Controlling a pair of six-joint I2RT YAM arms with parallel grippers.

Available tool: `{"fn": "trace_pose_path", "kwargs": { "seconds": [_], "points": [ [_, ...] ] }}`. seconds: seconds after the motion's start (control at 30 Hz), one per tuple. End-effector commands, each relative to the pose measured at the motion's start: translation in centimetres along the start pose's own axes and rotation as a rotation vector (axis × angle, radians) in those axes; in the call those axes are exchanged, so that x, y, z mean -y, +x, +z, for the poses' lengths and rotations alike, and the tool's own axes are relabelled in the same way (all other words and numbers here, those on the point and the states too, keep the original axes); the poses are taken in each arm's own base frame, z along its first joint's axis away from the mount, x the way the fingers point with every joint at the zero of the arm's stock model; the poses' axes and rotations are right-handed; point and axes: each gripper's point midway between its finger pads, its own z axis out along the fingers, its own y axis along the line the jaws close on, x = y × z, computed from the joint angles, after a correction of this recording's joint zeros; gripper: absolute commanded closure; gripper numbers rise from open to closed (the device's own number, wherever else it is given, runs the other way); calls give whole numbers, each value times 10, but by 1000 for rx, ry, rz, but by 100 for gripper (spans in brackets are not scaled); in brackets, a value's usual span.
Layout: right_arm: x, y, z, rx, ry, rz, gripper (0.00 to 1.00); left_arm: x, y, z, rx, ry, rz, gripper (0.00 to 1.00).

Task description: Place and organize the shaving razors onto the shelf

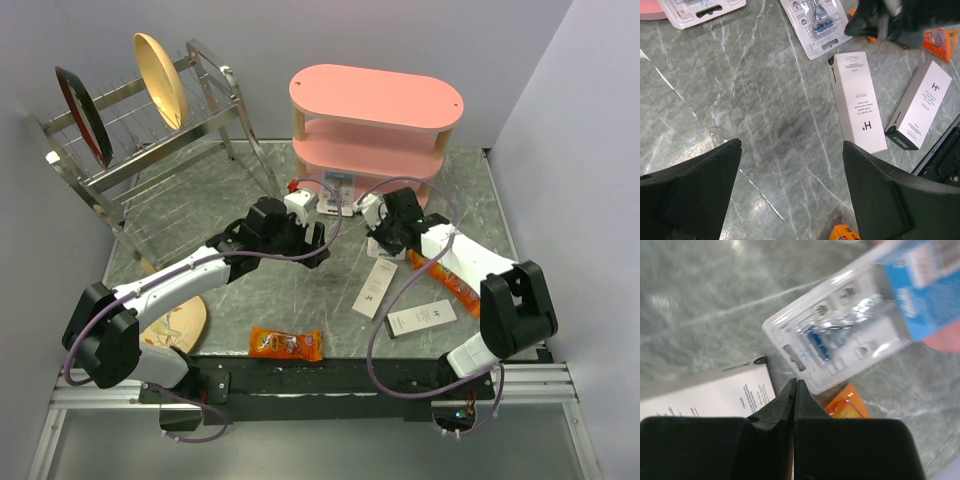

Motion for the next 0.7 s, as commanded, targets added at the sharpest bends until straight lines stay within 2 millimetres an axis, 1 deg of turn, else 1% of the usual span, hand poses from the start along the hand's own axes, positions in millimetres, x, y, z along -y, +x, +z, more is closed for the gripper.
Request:
{"fn": "trace_pose_path", "kwargs": {
  "seconds": [0.0, 0.07, 0.1, 0.2, 0.33, 0.37, 0.43, 0.47, 0.5, 0.57, 0.67],
  "points": [
    [-4, 2, 11, -24, -116, -168, 100, 0, -23, -3, 74, -7, 35, 12],
    [-4, 4, 15, -34, -137, -198, 100, -2, -23, -3, 74, -13, 35, 12],
    [-6, 9, 21, -50, -154, -215, 100, -3, -23, -2, 75, -17, 35, 12],
    [-9, 16, 27, -79, -169, -237, 100, -8, -23, -2, 70, -28, 33, 12],
    [-5, 21, 34, -75, -133, -254, 100, -14, -25, -1, 73, -44, 27, 12],
    [0, 15, 36, -53, -104, -265, 100, -16, -25, -1, 73, -48, 23, 12],
    [10, 15, 39, -65, -53, -270, 100, -16, -26, 1, 73, -46, 19, 12],
    [15, 16, 45, -76, -31, -267, 100, -16, -25, 1, 68, -45, 15, 12],
    [24, 14, 46, -91, 0, -262, 100, -15, -26, 2, 69, -43, 14, 12],
    [28, 15, 53, -107, 9, -260, 100, -15, -23, 4, 65, -35, -2, 12],
    [36, 9, 57, -94, 31, -276, 100, -13, -21, 8, 57, -24, -14, 12]
  ]
}}
